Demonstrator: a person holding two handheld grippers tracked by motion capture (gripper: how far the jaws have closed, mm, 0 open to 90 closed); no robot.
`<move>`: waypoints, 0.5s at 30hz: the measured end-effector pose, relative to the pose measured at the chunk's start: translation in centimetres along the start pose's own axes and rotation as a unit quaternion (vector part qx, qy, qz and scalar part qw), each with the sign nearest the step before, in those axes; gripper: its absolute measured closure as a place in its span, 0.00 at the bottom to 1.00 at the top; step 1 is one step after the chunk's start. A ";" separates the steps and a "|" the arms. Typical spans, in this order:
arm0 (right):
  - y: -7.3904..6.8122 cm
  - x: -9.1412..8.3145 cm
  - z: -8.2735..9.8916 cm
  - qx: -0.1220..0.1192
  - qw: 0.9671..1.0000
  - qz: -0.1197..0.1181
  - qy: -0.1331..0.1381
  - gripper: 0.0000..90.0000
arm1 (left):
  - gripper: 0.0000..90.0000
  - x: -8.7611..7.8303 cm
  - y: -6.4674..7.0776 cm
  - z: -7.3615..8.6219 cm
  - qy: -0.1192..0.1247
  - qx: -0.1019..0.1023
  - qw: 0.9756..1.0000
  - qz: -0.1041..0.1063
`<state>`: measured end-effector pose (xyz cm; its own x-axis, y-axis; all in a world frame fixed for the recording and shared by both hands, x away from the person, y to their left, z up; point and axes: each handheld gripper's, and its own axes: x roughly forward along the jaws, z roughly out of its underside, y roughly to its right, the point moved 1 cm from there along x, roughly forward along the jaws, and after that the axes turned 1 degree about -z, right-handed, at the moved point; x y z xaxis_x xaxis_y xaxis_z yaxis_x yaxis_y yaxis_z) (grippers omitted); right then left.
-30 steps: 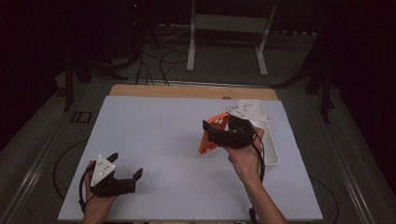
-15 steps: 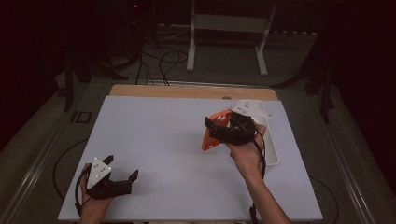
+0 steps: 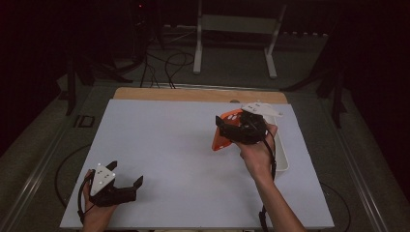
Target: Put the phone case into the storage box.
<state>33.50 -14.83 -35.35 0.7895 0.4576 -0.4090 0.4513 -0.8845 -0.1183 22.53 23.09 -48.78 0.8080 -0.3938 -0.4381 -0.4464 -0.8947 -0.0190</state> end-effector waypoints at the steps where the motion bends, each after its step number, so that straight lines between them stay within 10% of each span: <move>1: 0.0 0.0 -0.1 -0.001 1.000 0.001 0.001 0.18 | 0.01 0.0 0.0 0.0 0.000 0.000 1.000 0.000; 15: 1.0 0.4 -1.3 -0.006 1.000 0.021 0.005 0.18 | 0.01 0.0 0.0 0.0 0.000 0.000 1.000 0.000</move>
<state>34.78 -15.43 -34.45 0.8121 0.4206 -0.4045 0.4224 -0.9019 -0.0898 22.53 23.04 -48.79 0.8081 -0.3928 -0.4389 -0.4457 -0.8950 -0.0195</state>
